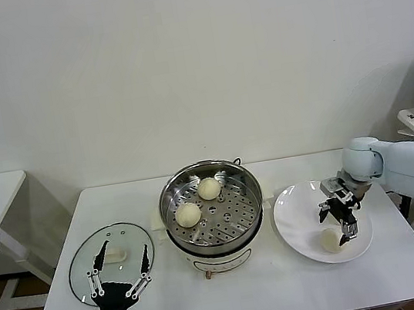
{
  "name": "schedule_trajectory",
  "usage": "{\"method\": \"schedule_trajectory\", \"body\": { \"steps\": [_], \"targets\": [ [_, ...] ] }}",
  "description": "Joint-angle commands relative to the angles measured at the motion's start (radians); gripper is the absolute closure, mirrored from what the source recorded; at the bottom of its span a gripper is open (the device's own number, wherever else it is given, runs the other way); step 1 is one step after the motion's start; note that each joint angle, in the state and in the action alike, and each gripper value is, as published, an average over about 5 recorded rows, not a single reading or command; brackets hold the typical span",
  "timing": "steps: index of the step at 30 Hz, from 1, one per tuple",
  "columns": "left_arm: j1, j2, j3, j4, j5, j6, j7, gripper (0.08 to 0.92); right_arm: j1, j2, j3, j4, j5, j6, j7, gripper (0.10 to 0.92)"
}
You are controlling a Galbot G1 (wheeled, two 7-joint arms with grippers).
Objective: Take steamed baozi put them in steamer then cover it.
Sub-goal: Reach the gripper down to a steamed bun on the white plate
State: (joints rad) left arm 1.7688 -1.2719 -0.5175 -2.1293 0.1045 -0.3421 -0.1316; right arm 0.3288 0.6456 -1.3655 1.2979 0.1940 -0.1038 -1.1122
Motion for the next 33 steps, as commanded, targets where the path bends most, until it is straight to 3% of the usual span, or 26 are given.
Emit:
{"method": "schedule_trajectory", "body": {
  "steps": [1, 16, 33],
  "targets": [
    [-0.003, -0.001, 0.002, 0.002, 0.0, 0.0, -0.001, 0.177, -0.053, -0.012, 0.027, -0.002, -0.027, 0.006, 0.037, 0.203],
    [-0.006, -0.002, -0.001, 0.013, -0.003, 0.004, -0.01, 0.177, -0.082, -0.013, 0.048, 0.005, -0.047, 0.002, 0.089, 0.214],
    [-0.001, 0.007, -0.001, -0.012, -0.004, 0.01, -0.014, 0.177, 0.137, -0.034, 0.039, 0.114, -0.033, 0.052, 0.031, 0.354]
  ]
}}
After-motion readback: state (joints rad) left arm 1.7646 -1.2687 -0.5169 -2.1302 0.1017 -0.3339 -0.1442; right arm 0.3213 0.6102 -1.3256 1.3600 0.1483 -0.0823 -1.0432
